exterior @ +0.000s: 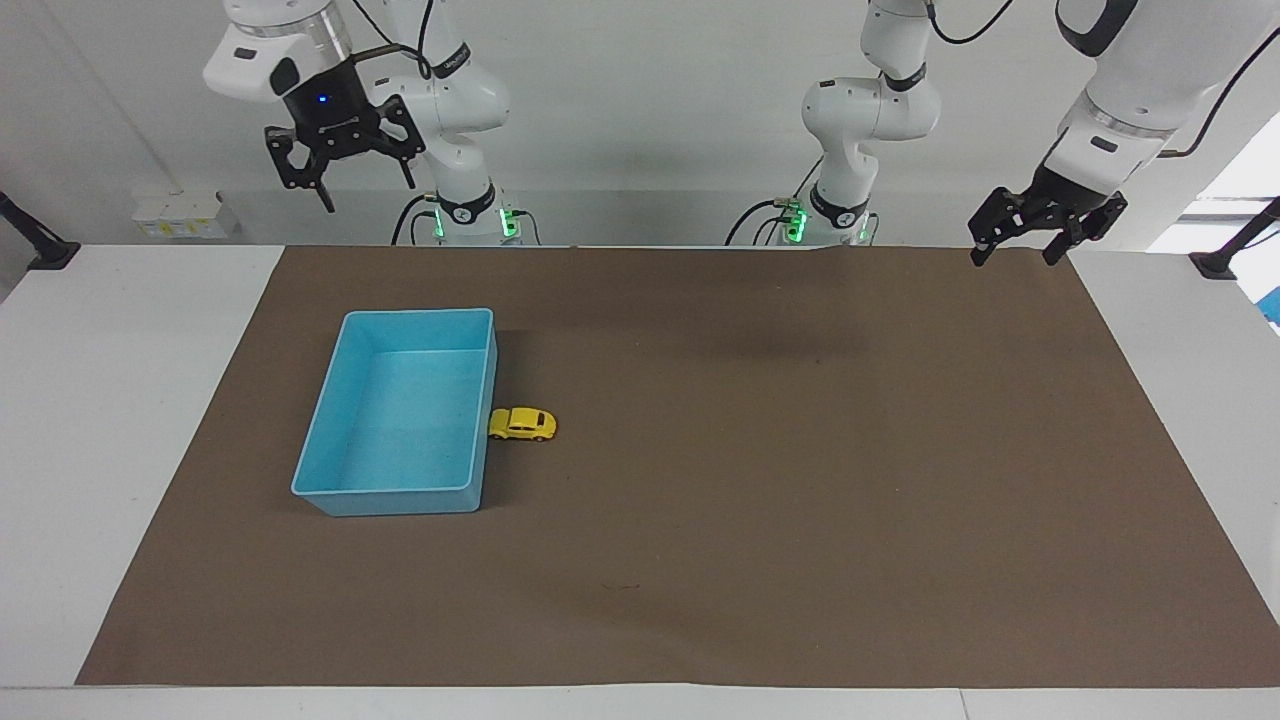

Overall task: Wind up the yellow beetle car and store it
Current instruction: 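Move the right gripper over the bin toward the car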

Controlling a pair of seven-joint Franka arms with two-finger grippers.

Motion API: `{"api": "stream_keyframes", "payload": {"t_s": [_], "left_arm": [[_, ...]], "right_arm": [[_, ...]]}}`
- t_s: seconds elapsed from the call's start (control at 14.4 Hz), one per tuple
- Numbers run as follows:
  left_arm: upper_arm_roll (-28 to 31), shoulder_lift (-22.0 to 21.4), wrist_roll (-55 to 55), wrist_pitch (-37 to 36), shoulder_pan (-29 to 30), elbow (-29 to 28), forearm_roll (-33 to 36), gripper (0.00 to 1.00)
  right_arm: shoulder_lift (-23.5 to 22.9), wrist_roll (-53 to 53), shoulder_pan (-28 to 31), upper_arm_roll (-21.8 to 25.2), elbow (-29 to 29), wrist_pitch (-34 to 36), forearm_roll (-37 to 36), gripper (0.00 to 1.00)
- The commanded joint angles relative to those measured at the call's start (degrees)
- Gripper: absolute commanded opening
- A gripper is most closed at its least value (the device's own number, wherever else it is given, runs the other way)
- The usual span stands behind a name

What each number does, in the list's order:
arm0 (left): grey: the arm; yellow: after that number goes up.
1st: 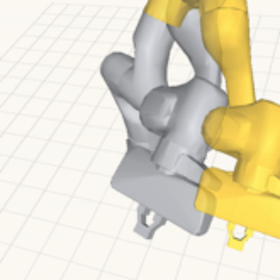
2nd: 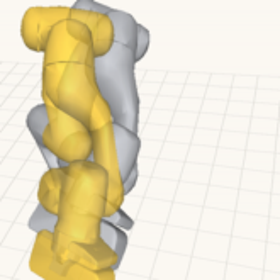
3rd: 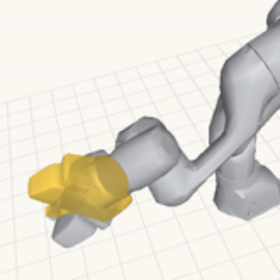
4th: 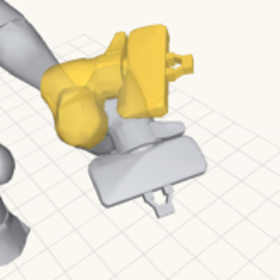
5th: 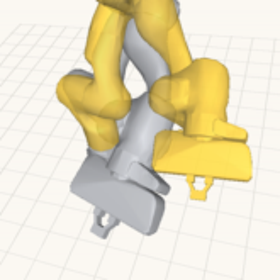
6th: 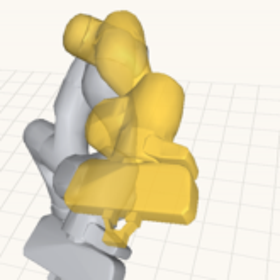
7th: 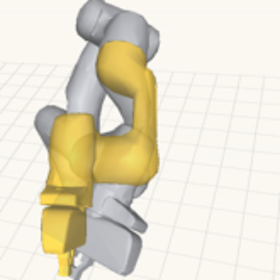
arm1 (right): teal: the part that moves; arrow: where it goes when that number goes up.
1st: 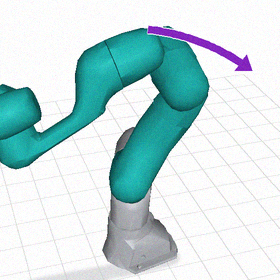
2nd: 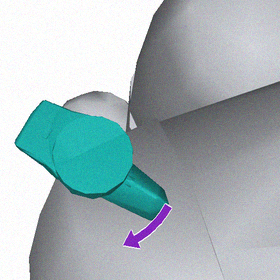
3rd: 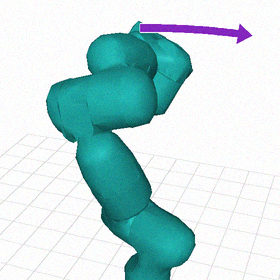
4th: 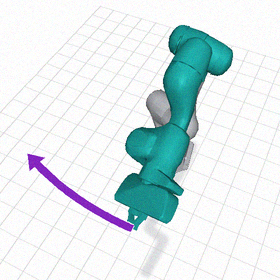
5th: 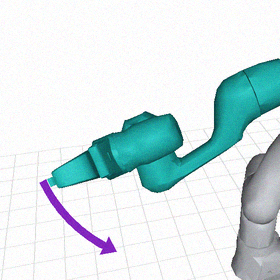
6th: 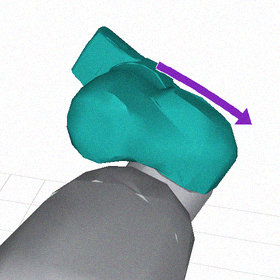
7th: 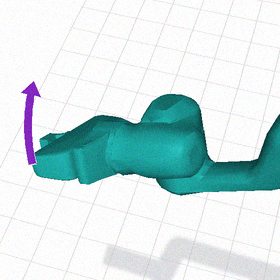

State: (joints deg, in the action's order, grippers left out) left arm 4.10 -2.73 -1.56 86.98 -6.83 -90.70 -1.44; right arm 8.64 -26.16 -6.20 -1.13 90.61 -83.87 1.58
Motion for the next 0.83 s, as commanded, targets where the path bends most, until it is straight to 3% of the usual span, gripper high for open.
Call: {"api": "stream_keyframes", "payload": {"t_s": [0.0,0.21,0.35,0.55,0.76], "left_arm": [[-0.32,0.27,-0.55,-1.37,0.50,1.14,0.65,1.00],[-0.32,0.27,-0.55,-1.37,0.50,1.23,0.65,1.00],[-0.32,0.36,-0.64,-1.37,0.50,1.23,0.65,1.00],[-0.32,0.27,-0.55,-1.37,0.50,1.23,0.65,1.00],[-0.32,0.27,-0.64,-1.37,0.50,1.14,0.65,1.00]], "right_arm": [[0.59,-17.54,0.40,-1.50,3.86,-6.98,0.35,1.00],[-3.88,-34.18,-2.31,-2.04,4.40,-11.65,0.53,1.00],[-5.73,-35.63,-4.68,-2.04,5.53,-12.62,0.79,1.00],[-6.79,-35.54,-7.59,-2.04,13.77,-22.61,0.70,1.00],[-11.26,-35.63,-9.17,-2.04,17.05,-29.14,-0.61,1.00]]}}
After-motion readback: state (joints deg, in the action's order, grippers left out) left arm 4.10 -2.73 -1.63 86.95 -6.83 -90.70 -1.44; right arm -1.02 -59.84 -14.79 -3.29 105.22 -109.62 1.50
